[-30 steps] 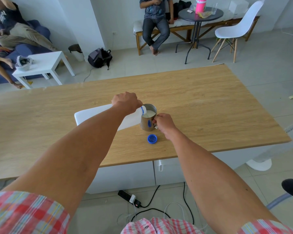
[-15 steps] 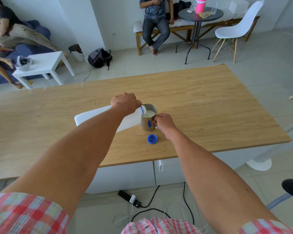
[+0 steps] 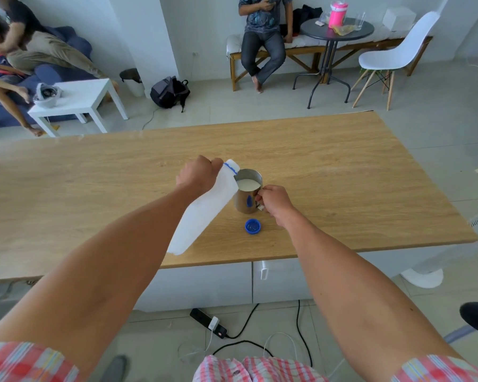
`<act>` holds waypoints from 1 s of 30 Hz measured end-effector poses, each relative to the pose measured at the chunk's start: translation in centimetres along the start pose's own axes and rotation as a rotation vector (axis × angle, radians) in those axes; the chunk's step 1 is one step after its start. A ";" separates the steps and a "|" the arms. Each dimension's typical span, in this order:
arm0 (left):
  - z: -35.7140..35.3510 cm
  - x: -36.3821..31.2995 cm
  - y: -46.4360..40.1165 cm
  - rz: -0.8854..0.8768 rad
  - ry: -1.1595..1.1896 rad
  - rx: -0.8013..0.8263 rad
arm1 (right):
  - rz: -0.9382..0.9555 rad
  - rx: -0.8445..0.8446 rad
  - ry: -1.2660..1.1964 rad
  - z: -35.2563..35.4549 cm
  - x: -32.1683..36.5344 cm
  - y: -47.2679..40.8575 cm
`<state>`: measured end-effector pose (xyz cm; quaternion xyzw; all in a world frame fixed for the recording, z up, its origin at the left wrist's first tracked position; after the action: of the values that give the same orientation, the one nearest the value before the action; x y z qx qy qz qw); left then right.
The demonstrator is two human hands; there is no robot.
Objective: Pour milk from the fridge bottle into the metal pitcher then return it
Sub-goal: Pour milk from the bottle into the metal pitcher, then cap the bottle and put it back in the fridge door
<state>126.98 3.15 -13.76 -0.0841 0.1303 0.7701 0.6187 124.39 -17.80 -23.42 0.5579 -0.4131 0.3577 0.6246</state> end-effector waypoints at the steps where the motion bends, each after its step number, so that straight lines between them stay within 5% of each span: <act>1: 0.4 0.4 0.0 0.024 0.048 -0.020 | -0.001 0.000 0.010 0.0 0.0 0.1; 14: -0.3 5.3 3.6 0.204 0.907 -0.285 | 0.093 -0.125 0.081 0.2 -0.5 1.2; 19: -1.7 5.7 5.0 0.200 0.941 -0.344 | 0.184 -0.325 0.212 0.5 -3.3 5.6; 25: -2.3 5.8 6.0 0.147 0.931 -0.379 | 0.131 -0.094 0.587 -1.5 -6.7 6.2; 30: -2.6 6.1 6.4 0.145 0.906 -0.376 | 0.100 -0.098 0.708 -2.1 -7.1 5.0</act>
<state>119.37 6.77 -17.38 -0.5112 0.2505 0.7073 0.4190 117.26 -14.97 -27.99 0.3480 -0.2147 0.5385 0.7368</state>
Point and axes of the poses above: each hand's wrist, its own y-axis away from the middle knuckle, its own z-axis out of the back of the hand, x = y × z, the point moved 5 cm from there along -y, towards the middle knuckle, and after that the axes turned 11 degrees about -y, right-handed, at the moved point
